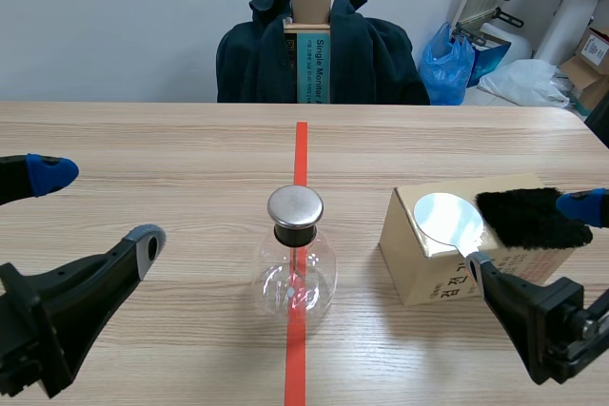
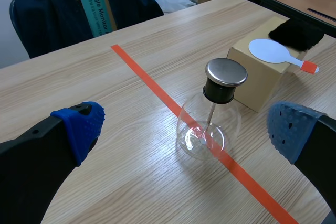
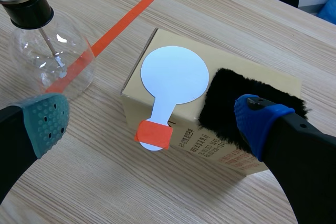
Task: Do the electroscope experiment.
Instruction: 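Pick up the white charging plate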
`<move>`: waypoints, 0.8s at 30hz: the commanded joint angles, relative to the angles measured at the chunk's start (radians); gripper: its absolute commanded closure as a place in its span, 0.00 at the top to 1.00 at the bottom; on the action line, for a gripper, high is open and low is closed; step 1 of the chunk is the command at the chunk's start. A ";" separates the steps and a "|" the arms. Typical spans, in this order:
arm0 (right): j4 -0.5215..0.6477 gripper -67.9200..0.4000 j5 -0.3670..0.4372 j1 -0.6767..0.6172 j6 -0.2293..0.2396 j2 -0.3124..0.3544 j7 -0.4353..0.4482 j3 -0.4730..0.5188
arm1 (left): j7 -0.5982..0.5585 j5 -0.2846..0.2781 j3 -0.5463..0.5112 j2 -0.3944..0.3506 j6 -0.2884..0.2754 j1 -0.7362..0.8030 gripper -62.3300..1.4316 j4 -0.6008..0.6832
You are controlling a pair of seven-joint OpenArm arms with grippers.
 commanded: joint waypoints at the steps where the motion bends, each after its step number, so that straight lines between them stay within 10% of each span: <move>1: 0.021 0.97 0.008 0.011 0.000 0.000 0.007 0.006 | -0.010 -0.007 0.003 0.000 -0.001 0.002 1.00 0.010; 24: 0.021 0.97 0.023 0.011 0.000 0.000 0.008 0.008 | -0.010 -0.006 0.003 0.000 -0.001 0.002 1.00 0.010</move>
